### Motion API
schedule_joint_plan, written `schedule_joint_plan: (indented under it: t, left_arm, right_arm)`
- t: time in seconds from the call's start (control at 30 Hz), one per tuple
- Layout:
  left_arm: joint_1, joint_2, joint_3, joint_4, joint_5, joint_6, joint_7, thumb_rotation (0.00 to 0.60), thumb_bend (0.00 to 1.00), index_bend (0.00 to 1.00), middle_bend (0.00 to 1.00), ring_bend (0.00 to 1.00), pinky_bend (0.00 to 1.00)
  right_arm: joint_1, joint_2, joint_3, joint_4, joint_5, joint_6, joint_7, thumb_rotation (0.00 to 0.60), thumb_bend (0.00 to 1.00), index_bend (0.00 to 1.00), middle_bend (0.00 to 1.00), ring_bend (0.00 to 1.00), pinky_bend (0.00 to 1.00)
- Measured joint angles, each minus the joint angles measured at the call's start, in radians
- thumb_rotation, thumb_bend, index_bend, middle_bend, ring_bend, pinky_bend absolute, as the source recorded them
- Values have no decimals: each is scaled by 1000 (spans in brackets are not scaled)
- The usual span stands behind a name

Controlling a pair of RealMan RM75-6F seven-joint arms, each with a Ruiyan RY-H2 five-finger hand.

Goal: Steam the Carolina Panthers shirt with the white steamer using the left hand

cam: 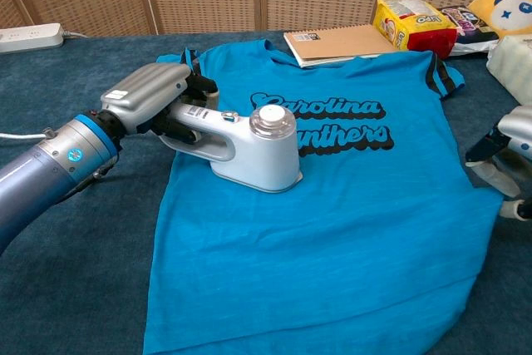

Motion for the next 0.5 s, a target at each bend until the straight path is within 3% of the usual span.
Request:
schedule_joint_plan:
  t: [0.5]
  left_arm:
    - [36, 53, -2, 29, -28, -9, -12, 600, 477, 688, 734, 679, 805]
  right_arm:
    - [8, -11, 3, 1, 4, -17, -6, 600, 367, 811, 739, 754, 780]
